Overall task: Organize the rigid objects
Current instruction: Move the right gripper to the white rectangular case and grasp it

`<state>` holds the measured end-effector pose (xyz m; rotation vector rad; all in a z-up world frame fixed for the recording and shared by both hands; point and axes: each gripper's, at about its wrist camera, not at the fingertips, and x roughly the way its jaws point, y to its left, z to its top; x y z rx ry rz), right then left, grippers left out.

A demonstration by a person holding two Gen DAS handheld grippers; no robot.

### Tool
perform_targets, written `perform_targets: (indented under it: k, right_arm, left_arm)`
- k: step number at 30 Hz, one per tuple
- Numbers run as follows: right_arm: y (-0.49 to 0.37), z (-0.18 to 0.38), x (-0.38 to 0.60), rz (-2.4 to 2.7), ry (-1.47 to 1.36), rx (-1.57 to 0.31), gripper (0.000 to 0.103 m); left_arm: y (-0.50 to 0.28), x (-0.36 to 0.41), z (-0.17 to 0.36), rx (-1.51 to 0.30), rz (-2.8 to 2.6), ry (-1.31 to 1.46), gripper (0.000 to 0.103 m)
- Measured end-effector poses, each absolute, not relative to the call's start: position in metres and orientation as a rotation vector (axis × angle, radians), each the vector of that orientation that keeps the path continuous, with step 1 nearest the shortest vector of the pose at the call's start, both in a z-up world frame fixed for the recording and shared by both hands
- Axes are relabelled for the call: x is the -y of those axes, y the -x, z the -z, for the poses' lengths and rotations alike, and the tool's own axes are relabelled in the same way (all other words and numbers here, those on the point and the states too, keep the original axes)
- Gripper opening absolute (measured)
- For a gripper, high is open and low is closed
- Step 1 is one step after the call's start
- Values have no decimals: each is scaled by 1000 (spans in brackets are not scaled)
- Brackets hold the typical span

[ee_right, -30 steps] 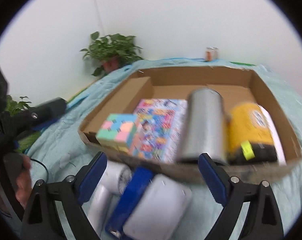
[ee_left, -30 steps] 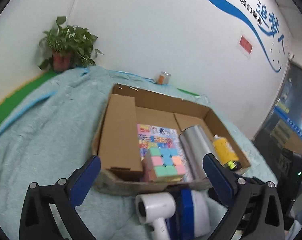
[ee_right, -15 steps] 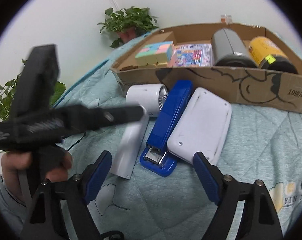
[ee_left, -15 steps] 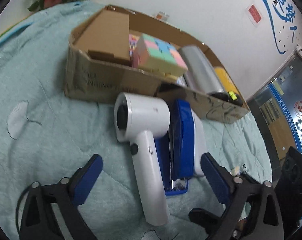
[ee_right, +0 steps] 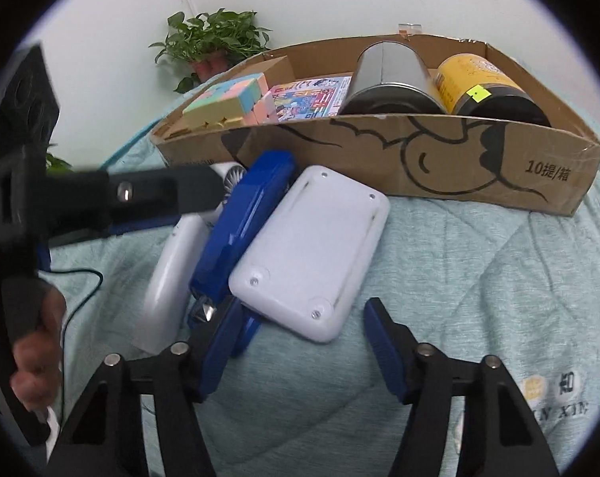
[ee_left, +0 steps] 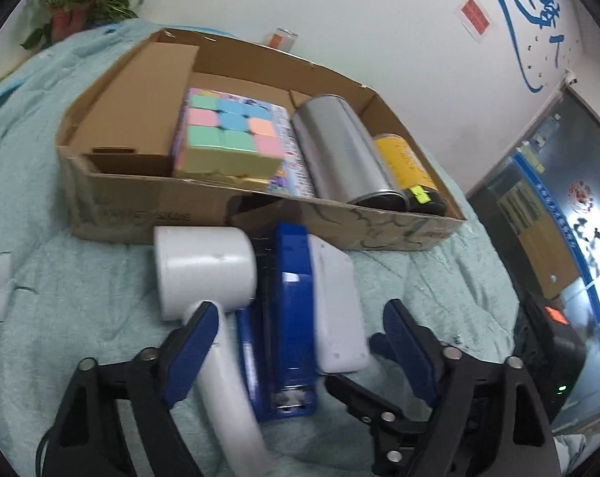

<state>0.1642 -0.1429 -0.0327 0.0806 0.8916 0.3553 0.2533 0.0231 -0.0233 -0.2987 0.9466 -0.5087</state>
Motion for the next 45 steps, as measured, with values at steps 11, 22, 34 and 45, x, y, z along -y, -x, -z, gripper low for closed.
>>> perform_targets:
  k: [11,22,34,45]
  right_arm:
    - [-166,39,133,-365,-1,-899,60]
    - [-168,38,143,-338,-64,-863,30]
    - [-145,36,204,-304,-272,-851,4]
    - [-138,11,189,-360,37,-842,73]
  left_arm:
    - [-262,-4,35,-1023,510,277,62]
    - [-247,-36,21,-954,439,351,62]
    - [-245,2,20,-974,590,392,62]
    - [-233,-6,20,-923,508,337,89]
